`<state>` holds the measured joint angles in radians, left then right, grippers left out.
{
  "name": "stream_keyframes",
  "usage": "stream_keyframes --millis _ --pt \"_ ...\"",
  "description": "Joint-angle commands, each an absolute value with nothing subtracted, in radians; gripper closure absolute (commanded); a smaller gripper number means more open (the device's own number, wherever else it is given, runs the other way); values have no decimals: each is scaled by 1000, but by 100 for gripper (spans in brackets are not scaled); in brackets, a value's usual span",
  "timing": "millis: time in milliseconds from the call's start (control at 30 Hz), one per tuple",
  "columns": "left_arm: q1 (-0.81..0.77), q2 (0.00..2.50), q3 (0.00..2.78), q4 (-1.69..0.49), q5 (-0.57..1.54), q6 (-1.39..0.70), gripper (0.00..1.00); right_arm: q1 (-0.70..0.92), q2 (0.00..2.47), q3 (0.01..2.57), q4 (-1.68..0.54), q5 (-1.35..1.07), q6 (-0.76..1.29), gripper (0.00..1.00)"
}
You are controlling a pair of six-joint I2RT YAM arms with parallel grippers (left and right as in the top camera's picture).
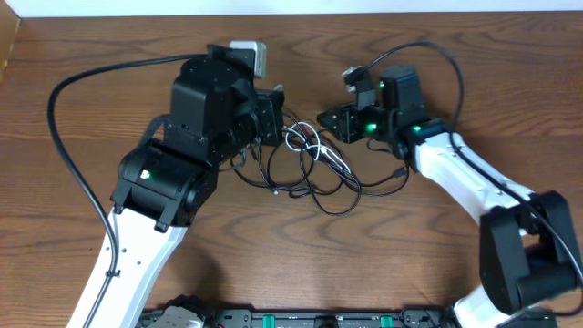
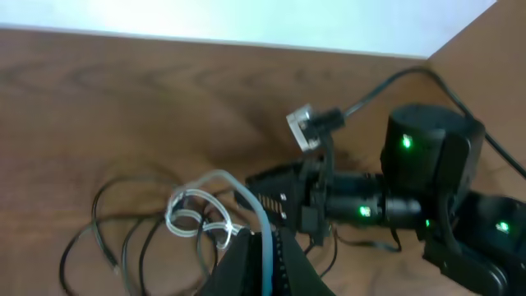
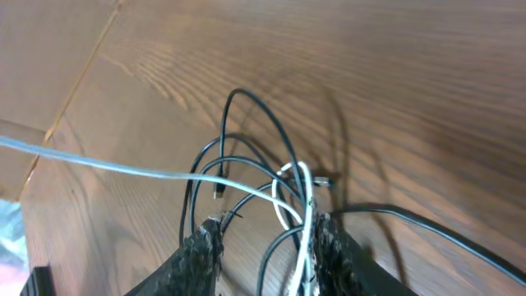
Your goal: Untangle cables
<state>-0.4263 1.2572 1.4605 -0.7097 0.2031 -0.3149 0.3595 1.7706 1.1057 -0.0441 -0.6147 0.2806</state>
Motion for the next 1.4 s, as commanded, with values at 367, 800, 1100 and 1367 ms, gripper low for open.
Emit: stream_keyframes --millis 367,800,1100,1367 --pt "-422 1342 1477 -949 8 -366 92 432 1895 1119 42 -579 348 69" --pt "-422 1397 1477 -982 6 -380 92 451 1905 1124 -80 -433 444 66" --pt "-422 1397 1477 -970 6 -380 92 475 1943 1124 -87 -421 513 79" --pt "-422 1398 1477 -970 6 -379 92 433 1879 1170 -35 -490 512 99"
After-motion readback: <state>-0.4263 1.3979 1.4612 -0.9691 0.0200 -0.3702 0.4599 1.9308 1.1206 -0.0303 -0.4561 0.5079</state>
